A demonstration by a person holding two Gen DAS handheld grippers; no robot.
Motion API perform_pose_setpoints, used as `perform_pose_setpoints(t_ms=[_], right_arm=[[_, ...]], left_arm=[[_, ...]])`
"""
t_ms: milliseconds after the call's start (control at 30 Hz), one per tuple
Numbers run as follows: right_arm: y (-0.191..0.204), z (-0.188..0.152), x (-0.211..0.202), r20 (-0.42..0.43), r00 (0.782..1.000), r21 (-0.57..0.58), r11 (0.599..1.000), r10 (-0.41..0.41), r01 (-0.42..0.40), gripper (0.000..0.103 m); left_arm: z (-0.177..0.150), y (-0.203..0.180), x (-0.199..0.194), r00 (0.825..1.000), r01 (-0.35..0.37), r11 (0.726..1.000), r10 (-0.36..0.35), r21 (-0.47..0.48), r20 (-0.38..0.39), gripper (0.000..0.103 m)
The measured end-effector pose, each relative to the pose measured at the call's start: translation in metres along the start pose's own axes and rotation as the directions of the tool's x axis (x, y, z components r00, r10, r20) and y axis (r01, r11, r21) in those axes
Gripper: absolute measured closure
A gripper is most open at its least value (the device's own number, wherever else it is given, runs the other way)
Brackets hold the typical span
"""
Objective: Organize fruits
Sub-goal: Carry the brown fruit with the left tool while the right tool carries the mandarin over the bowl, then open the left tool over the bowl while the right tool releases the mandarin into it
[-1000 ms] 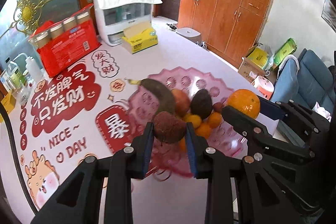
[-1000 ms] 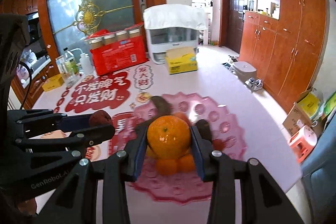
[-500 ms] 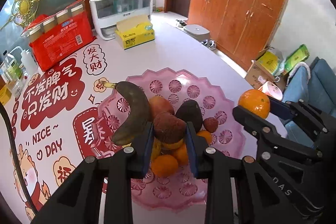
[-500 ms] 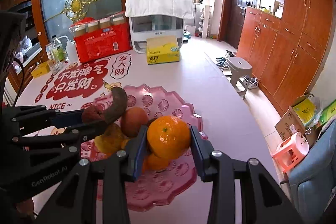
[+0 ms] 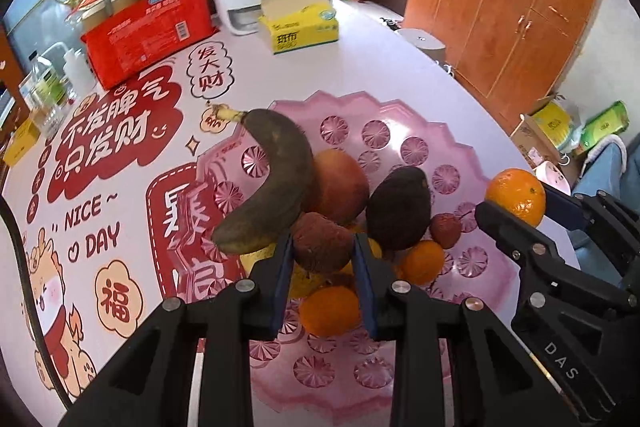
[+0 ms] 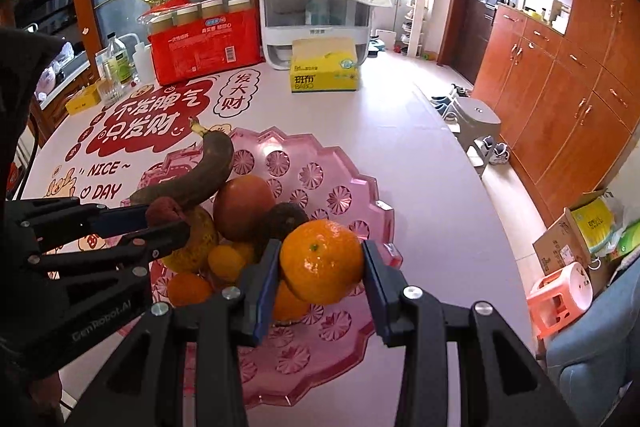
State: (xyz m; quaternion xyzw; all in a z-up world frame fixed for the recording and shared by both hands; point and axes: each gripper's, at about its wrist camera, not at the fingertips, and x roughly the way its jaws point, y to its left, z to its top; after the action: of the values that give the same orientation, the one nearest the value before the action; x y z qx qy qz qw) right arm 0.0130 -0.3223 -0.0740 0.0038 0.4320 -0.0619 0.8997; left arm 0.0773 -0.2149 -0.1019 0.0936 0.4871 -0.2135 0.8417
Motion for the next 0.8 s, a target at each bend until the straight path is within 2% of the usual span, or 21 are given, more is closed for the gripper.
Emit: perform_pose_setpoints(t_ms=[567, 600, 667, 733, 800], right_arm=[[0.004, -0.002, 0.023, -0.066, 0.998, -0.047, 0.999, 0.011, -0.015, 0.063], [0.005, -0.002, 0.025, -0.071, 0.997, -0.052, 0.999, 0.010, -0.014, 0.063], [0.006, -0.002, 0.026, -0.077, 0.997, -0.058, 0.998, 0.004, -0.009, 0.062], [0.007, -0.003, 0.028, -0.084, 0.996, -0.060, 0.998, 0.004, -0.010, 0.062], [0.007, -0.003, 0.029, -0.090, 0.996, -0.060, 0.998, 0.001, -0.006, 0.062]], left_arm=[[-0.005, 0.006, 0.011, 0.999, -0.030, 0.998, 0.029, -0.055, -0.033, 0.074], [-0.005, 0.007, 0.010, 0.999, -0.030, 0.998, 0.029, -0.056, -0.033, 0.072], [-0.006, 0.007, 0.009, 0.999, -0.026, 0.998, 0.025, -0.058, -0.026, 0.057], [-0.006, 0.006, 0.008, 1.000, -0.017, 0.998, 0.015, -0.054, -0.022, 0.047], [-0.006, 0.003, 0.006, 0.999, -0.037, 0.998, 0.036, -0.042, -0.015, 0.043]])
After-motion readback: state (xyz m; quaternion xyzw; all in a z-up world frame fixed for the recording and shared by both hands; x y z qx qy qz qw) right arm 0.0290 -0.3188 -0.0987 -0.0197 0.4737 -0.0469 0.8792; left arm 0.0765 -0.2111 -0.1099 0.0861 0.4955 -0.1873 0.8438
